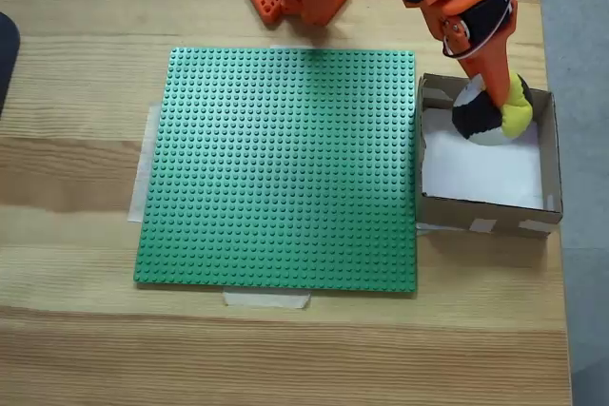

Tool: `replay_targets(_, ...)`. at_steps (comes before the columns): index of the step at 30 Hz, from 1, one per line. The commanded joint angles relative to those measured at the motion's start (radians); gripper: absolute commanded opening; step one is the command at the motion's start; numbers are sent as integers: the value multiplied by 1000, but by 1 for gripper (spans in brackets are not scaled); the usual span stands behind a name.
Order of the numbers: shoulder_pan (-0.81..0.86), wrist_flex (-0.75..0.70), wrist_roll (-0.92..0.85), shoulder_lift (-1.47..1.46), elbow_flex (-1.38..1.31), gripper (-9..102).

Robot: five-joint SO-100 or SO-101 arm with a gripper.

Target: Pick the ball and put it in the box.

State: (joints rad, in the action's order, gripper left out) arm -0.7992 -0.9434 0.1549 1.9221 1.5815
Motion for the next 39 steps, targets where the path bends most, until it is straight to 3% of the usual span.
replay_targets(1,-21,18,-3,44,-6,-1)
replay_targets(39,-43,38,-75,-9,80,2)
